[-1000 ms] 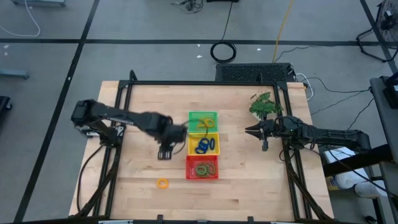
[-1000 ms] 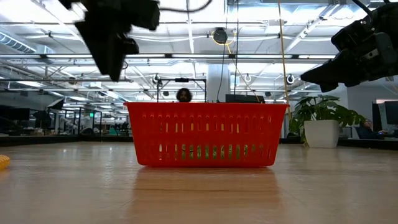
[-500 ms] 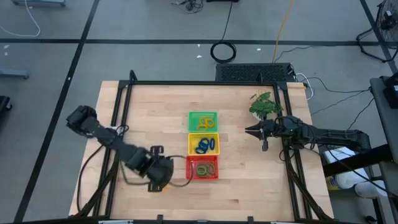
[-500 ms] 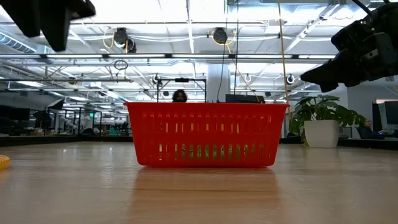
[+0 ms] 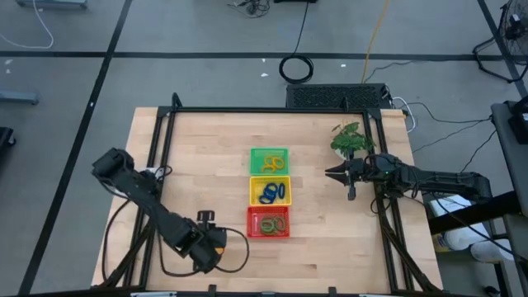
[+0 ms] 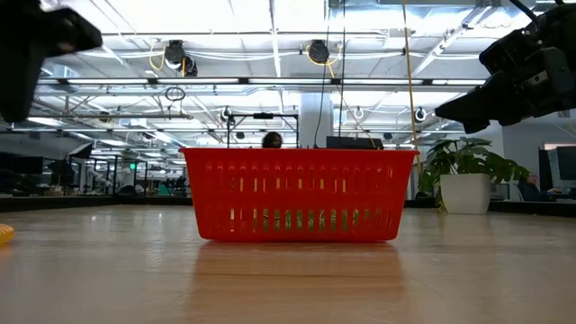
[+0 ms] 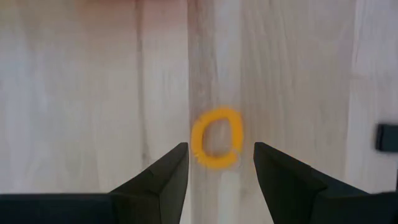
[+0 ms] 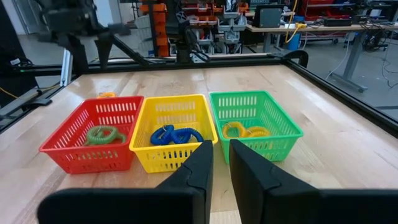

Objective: Sort spring keychains into baskets
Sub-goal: Put the yellow spring keychain into the green basket

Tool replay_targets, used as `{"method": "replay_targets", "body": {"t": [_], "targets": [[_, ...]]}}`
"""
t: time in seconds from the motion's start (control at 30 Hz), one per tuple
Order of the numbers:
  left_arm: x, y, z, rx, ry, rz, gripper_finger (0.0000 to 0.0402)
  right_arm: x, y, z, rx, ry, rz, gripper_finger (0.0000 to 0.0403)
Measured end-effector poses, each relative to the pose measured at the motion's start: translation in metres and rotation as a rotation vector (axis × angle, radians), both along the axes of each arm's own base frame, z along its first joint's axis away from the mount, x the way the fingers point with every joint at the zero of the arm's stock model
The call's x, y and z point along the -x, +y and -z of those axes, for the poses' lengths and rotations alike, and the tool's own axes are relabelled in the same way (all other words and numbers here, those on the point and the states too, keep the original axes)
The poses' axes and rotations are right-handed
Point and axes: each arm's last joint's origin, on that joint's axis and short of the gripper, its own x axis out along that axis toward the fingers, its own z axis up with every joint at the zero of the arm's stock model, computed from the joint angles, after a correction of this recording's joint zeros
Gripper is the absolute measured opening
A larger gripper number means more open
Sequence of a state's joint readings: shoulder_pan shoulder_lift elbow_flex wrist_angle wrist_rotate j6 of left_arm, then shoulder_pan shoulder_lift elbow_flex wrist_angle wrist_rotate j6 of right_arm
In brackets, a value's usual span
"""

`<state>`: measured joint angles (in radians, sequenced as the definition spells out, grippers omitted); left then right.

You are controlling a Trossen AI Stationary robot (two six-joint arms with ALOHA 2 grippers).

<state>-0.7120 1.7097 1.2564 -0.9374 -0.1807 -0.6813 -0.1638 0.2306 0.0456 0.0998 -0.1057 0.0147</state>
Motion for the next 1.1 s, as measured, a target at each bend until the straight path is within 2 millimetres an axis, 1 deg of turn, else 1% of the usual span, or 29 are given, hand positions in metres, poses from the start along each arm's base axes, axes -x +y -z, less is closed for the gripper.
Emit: {"method": "replay_targets", "body": {"t": [0.23, 0.4, 0.5, 0.7, 0.83, 1.1], "targets": [[-0.011, 0.006, 0.034, -0.025, 0.040, -0.045, 0.0191, 0.000, 0.000, 0.000, 0.000, 0.000, 0.000, 0.0039], [-0.010, 0.007, 0.059, -0.007, 0.160, -0.061, 0.0191, 0.000, 0.000, 0.000, 0.000, 0.000, 0.001, 0.0038], [-0.010, 0.005, 0.070, -0.001, 0.217, -0.054, 0.0191, 0.000, 0.000, 0.000, 0.000, -0.001, 0.000, 0.0038], [-0.013, 0.002, 0.080, -0.005, 0.222, -0.017, 0.0191, 0.000, 0.000, 0.000, 0.000, 0.000, 0.000, 0.0038], [-0.014, 0.002, 0.081, -0.002, 0.210, 0.025, 0.0191, 0.000, 0.000, 0.000, 0.000, 0.000, 0.000, 0.0038], [-0.014, 0.002, 0.082, -0.003, 0.212, 0.020, 0.0191, 0.000, 0.000, 0.000, 0.000, 0.000, 0.000, 0.0038]]}}
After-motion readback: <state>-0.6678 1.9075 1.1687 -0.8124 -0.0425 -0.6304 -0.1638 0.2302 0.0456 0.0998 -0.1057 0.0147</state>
